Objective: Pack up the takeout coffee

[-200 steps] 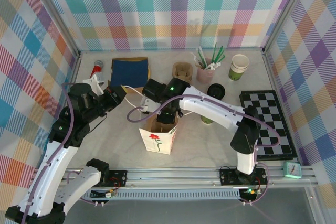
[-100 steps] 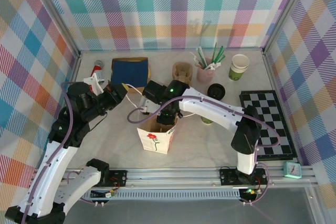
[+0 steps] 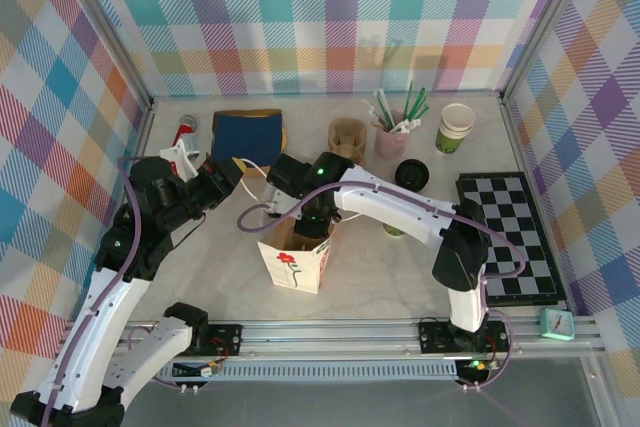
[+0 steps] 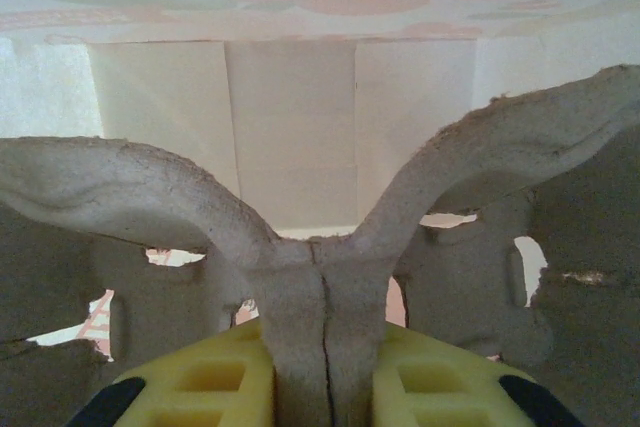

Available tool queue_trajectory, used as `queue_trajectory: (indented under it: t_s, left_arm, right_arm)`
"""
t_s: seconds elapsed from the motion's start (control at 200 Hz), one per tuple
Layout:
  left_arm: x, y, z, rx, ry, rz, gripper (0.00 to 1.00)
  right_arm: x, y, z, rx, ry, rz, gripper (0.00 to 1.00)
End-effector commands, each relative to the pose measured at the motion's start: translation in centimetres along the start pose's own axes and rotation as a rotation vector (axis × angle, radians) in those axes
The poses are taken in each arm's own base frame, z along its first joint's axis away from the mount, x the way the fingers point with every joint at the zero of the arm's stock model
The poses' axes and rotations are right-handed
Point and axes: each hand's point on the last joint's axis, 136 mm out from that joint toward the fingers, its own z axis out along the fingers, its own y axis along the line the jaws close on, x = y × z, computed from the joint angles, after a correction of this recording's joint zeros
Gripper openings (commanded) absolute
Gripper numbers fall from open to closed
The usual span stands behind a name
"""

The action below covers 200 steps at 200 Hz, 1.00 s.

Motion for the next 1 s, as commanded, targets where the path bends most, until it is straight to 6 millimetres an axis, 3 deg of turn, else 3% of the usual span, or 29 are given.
queue_trajectory:
  t_s: [0.0,0.35,0.71,0.995]
  left_arm:
    - [-0.8,-1.2,-0.4,0.055,-0.034,0.007,0.08]
    - [-0.9,-1.2,-0.3,0.058,-0.036,0.004,0.08]
    - [-0.8,-0.9,0.0,0.050,-0.036,-0.001,0.08]
    - [-0.6,-0.2,0.3,0.037,-0.030,-0.010,0.08]
  right_arm:
    - [0.4,0.5,0.4,-0.024,0.042,0.014,0.24]
    - [0.0,0.4,0.7,-0.021,0.038,0.012,0.27]
    - [-0.2,0.3,0.1,-0.022,0.033,0.007,0.47]
    - [-0.4,0.4,-0.3,-0.033,0.033,0.004,0.52]
